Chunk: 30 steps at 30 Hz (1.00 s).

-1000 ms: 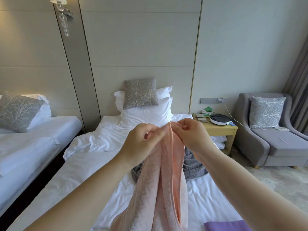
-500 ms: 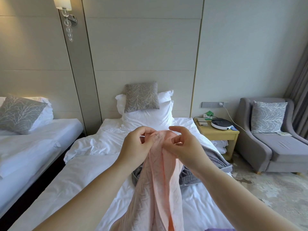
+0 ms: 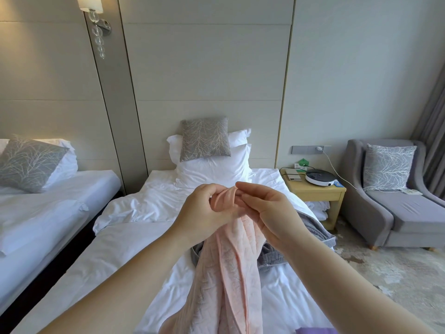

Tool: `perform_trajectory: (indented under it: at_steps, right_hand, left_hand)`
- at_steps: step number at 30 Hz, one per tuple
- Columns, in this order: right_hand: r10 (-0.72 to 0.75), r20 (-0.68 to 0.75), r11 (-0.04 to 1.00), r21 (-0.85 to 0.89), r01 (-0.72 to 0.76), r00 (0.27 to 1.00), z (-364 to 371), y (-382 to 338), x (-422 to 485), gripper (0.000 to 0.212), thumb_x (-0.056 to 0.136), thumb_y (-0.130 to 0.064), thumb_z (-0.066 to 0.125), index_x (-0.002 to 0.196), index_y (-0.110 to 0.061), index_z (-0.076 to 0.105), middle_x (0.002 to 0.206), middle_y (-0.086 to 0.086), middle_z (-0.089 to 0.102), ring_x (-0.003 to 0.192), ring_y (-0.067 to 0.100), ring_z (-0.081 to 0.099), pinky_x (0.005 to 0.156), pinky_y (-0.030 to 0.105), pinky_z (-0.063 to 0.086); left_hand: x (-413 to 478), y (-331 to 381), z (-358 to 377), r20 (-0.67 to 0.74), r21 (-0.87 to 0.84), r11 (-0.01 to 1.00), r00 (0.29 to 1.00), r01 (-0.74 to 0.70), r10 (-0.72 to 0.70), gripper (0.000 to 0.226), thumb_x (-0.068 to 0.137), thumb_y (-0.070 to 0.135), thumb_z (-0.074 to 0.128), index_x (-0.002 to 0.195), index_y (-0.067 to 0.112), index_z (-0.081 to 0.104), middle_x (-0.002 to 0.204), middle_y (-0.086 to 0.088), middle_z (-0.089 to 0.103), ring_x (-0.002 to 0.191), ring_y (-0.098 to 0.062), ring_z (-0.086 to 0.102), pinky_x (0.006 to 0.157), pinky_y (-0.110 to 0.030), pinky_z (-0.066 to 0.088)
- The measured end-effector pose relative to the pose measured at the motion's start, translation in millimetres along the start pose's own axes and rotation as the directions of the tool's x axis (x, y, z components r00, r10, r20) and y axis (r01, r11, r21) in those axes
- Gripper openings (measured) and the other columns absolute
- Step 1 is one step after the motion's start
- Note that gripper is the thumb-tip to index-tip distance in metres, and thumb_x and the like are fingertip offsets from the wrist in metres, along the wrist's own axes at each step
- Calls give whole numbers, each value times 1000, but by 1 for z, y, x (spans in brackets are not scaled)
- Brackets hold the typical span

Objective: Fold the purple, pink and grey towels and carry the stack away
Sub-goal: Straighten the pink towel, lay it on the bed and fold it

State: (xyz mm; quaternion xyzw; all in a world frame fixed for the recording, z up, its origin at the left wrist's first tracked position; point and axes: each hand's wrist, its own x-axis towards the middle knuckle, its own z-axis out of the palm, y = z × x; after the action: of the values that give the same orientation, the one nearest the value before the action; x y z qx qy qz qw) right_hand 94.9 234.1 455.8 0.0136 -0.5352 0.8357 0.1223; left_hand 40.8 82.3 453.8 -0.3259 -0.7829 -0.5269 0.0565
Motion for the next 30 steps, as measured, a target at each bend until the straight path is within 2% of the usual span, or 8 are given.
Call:
perform_trajectory:
  at_steps: [3, 7, 11, 14, 18, 25, 28, 30]
  right_hand:
    - [-85, 18, 962, -257, 86, 996, -8, 1, 1, 27, 87, 1, 62, 111, -12, 67, 88, 7, 72, 77, 11, 69, 70, 19, 54]
    - [-261, 204, 544, -777, 318, 944, -26, 2, 6, 34, 80, -27, 74, 113, -31, 64, 107, -12, 58, 91, 1, 56, 83, 12, 42]
    - [-138, 347, 446, -814, 371, 928, -34, -1, 14, 37, 79, -27, 76, 105, -35, 51, 112, -33, 52, 103, -16, 46, 88, 11, 36]
    - [-181, 296, 518, -782, 347, 938, -36, -3, 20, 57, 72, -29, 81, 108, -44, 39, 126, -17, 43, 115, -12, 42, 90, 12, 37]
    - [-17, 338, 548, -784, 291, 941, -40, -4, 21, 38, 74, -34, 79, 103, -31, 55, 95, -4, 64, 81, 2, 58, 72, 20, 47]
    - [152, 383, 63, -924, 377, 911, -57, 19, 0, 29, 83, -41, 66, 105, -43, 47, 76, -31, 57, 63, -5, 53, 55, 14, 39]
    - [-1, 386, -282, -885, 370, 923, -62, 0, 8, 48, 88, -49, 56, 130, -33, 42, 107, -11, 65, 89, 15, 62, 72, 28, 51]
    - [-83, 486, -329, -838, 436, 870, -68, -21, 14, 57, 88, -48, 57, 139, -42, 35, 127, -7, 62, 103, 16, 62, 85, 27, 49]
  left_hand:
    - [3, -2, -4, -17, 48, 999, 1000, 14, -13, 19, 78, 14, 71, 94, 26, 70, 80, 15, 69, 69, 0, 61, 64, -16, 43]
    - [7, 2, -15, 42, -22, 1000, 999, -1, 2, 15, 87, 15, 67, 90, 28, 71, 84, 16, 72, 74, 0, 63, 68, -9, 45]
    - [16, 14, -33, 83, -29, 997, 993, -78, 80, 24, 88, 3, 63, 88, 27, 67, 80, 15, 69, 76, 4, 60, 74, -7, 44]
    - [23, 25, -49, 144, -36, 992, 982, -119, 122, 28, 90, -5, 57, 90, 22, 64, 91, 8, 67, 83, 5, 60, 81, -9, 45]
    - [33, 33, -68, 65, 6, 987, 985, -163, 162, 31, 91, -6, 53, 87, 23, 61, 86, 12, 64, 77, 12, 59, 75, -4, 41]
    - [62, 6, -108, -323, 70, 992, 943, 103, -75, 20, 91, 6, 54, 95, 20, 67, 93, -1, 65, 87, -14, 56, 79, -21, 43]
    - [62, -8, -113, -357, 121, 980, 928, 160, -108, 18, 91, 4, 54, 99, 14, 68, 97, -3, 66, 86, -13, 56, 71, -13, 40]
    - [59, -16, -117, -352, 134, 975, 928, 175, -118, 17, 91, 4, 56, 100, 11, 68, 98, -4, 66, 88, -13, 57, 73, -16, 42]
